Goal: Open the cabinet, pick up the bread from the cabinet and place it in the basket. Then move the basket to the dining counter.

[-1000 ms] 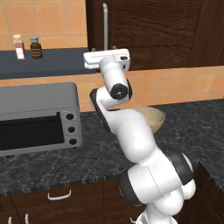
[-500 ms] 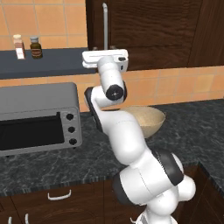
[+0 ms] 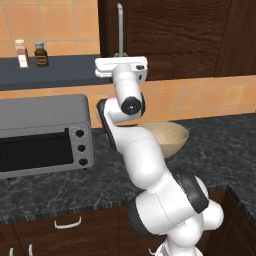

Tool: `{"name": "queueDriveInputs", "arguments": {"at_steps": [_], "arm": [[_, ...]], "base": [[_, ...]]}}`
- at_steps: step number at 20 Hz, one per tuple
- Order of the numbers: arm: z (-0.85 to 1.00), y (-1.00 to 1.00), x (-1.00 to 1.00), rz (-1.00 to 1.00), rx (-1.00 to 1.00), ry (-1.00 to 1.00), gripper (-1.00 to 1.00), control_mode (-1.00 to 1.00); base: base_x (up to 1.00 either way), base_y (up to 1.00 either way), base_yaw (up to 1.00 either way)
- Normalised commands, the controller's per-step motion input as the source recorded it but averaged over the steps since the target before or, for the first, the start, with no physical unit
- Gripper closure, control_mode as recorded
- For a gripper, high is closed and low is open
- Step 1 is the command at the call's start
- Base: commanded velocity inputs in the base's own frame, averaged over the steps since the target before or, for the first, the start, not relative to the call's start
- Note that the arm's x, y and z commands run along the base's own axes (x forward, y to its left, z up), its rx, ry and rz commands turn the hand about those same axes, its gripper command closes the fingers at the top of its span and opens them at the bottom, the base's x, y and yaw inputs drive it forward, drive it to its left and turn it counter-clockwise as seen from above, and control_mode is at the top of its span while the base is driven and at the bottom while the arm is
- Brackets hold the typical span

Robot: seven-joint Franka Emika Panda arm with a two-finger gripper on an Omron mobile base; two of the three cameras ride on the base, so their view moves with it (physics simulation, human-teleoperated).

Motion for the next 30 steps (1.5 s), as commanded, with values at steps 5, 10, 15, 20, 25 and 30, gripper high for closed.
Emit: {"name": "queueDriveInputs", "arguments": {"at_steps": [5, 10, 15, 20, 25, 30], "arm": [[0.02, -0.02, -0.63, -0.01, 0.00, 0.00, 1.00, -1.00], [0.13, -0.17, -1.00, -0.08, 0.00, 0.00, 1.00, -1.00], [0.16, -0.29, -1.00, -0.11, 0.00, 0.00, 1.00, -1.00], [0.17, -0.35, -0.98, -0.10, 0.00, 0.00, 1.00, -1.00], [0.16, -0.40, -0.91, -0.05, 0.00, 0.00, 1.00, -1.00], [0.13, -0.45, -0.72, -0.02, 0.00, 0.00, 1.00, -1.00]], "base": [[0.00, 0.00, 0.00], [0.00, 0.00, 0.00], [0.00, 0.00, 0.00], [0.00, 0.00, 0.00], [0.00, 0.00, 0.00], [0.00, 0.00, 0.00]]}}
